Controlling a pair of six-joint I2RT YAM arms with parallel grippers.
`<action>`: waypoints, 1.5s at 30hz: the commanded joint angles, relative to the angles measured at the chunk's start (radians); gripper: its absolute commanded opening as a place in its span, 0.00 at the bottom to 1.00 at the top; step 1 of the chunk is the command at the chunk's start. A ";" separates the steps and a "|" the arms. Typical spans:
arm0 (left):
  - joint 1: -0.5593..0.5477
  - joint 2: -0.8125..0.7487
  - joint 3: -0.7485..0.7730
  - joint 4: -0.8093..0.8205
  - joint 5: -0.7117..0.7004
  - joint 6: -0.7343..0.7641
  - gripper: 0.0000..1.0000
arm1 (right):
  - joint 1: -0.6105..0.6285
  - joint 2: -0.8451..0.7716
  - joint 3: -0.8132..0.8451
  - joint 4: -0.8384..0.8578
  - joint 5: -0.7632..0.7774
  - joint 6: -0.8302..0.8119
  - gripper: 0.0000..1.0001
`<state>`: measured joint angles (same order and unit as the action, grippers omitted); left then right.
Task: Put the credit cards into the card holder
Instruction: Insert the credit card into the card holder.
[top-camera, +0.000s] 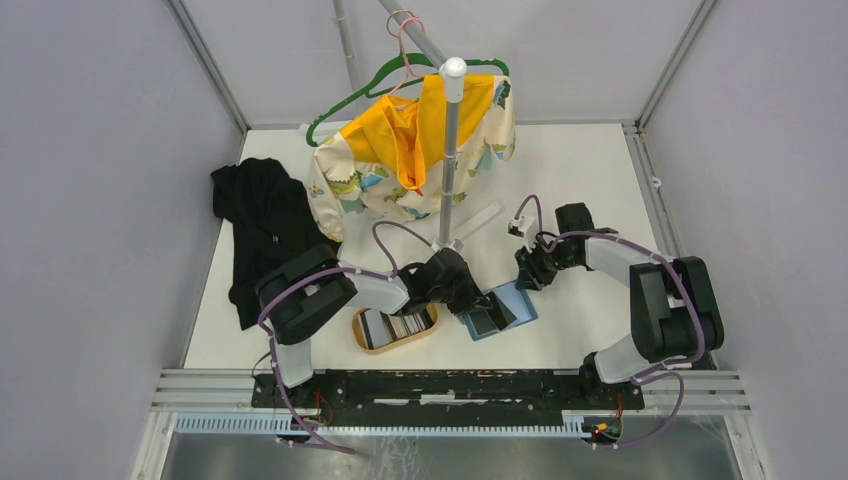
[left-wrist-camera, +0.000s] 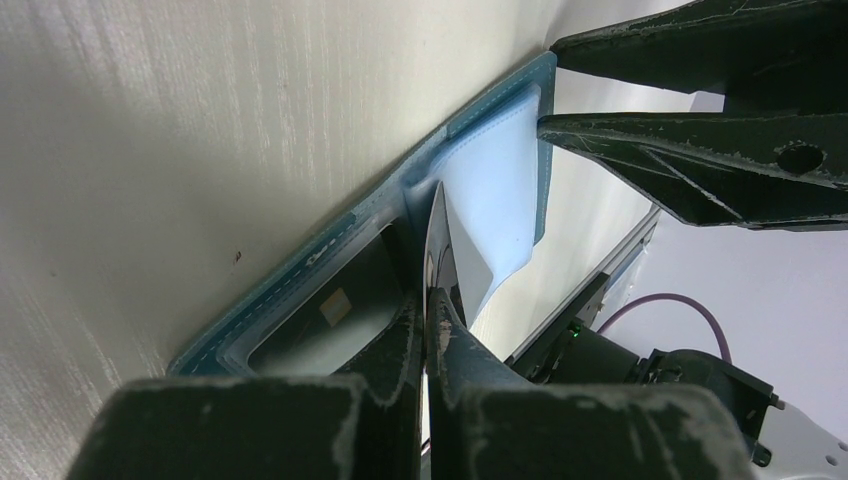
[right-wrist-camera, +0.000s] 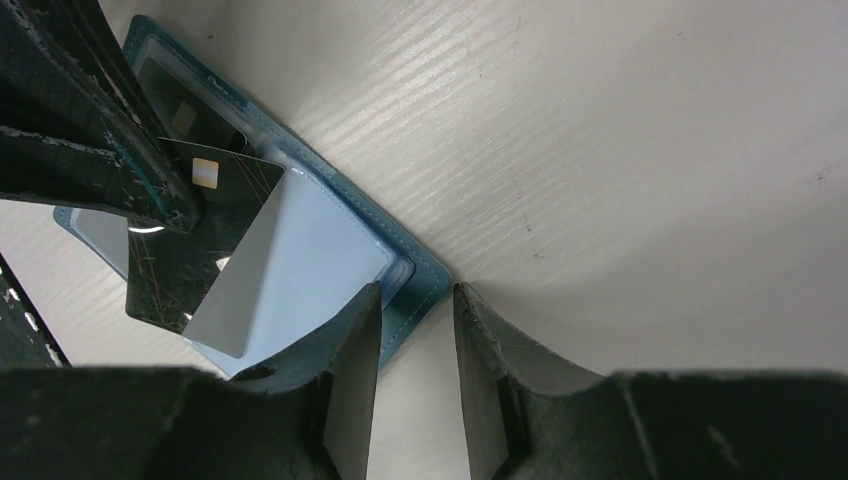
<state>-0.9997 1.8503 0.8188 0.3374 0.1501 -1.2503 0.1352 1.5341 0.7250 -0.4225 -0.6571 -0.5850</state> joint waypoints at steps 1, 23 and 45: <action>-0.002 0.039 -0.002 -0.147 0.029 0.012 0.02 | 0.004 0.012 -0.025 0.006 0.111 -0.003 0.39; 0.016 0.077 0.019 -0.175 0.079 -0.011 0.02 | 0.026 -0.003 -0.030 0.014 0.120 0.000 0.39; 0.040 0.124 0.067 -0.188 0.085 0.035 0.09 | 0.035 -0.175 -0.044 0.037 0.127 -0.051 0.51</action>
<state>-0.9649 1.9244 0.9081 0.2855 0.2687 -1.2640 0.1661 1.4689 0.7048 -0.4053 -0.5625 -0.5911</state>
